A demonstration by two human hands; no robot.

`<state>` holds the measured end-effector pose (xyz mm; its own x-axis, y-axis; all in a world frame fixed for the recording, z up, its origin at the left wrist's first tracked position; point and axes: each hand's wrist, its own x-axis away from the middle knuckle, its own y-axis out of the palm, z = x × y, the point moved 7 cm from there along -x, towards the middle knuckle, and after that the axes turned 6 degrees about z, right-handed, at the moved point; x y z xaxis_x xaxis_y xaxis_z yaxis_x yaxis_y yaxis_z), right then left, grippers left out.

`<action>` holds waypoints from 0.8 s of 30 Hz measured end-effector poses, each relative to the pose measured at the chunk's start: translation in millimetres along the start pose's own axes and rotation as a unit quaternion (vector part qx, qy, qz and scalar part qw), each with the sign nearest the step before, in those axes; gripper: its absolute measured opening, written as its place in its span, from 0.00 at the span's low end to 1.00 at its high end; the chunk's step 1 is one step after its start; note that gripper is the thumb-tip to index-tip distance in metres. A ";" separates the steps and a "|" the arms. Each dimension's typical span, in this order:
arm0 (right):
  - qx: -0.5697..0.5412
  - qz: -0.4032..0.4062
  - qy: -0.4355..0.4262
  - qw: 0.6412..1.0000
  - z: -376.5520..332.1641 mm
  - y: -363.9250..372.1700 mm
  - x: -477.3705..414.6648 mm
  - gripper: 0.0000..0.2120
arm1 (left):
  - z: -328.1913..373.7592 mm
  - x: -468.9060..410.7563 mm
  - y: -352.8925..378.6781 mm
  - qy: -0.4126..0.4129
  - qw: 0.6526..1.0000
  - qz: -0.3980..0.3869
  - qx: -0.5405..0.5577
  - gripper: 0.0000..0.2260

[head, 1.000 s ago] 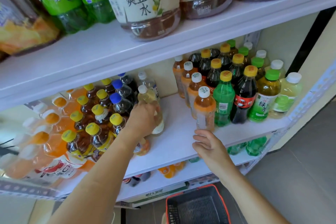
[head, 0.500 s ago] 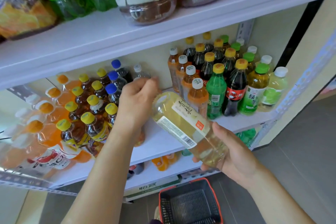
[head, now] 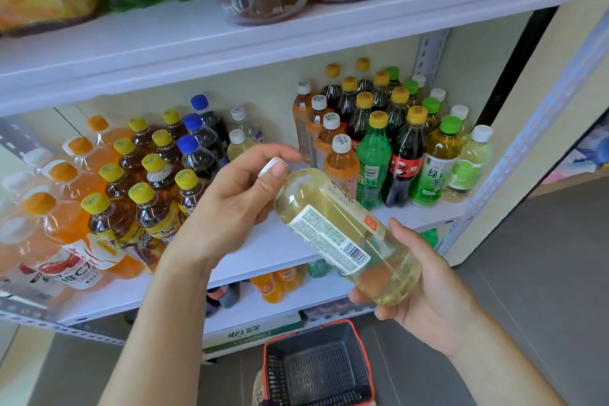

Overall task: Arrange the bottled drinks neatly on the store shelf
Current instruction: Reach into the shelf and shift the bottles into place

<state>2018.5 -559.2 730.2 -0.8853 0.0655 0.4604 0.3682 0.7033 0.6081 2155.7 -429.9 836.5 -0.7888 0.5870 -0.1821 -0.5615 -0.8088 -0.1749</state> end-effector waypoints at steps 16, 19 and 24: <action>0.076 0.012 -0.070 0.995 -10.2 -7.3 17.3 0.35 | -0.2 3.8 -21.3 0.016 0.996 0.012 -0.090 0.14; 0.093 0.013 -0.059 0.994 -11.3 -10.8 15.1 0.39 | -0.5 6.1 -16.5 0.024 0.997 0.032 -0.060 0.13; 0.099 -0.013 -0.121 0.988 -25.2 -3.9 15.4 0.38 | -19.3 6.7 -14.4 -0.018 0.994 0.100 0.033 0.15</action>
<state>2010.6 -578.8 751.2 -0.9447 0.1961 0.2628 0.3026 0.8301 0.4684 2163.3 -413.7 819.1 -0.8939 0.4142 -0.1714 -0.4075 -0.9102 -0.0740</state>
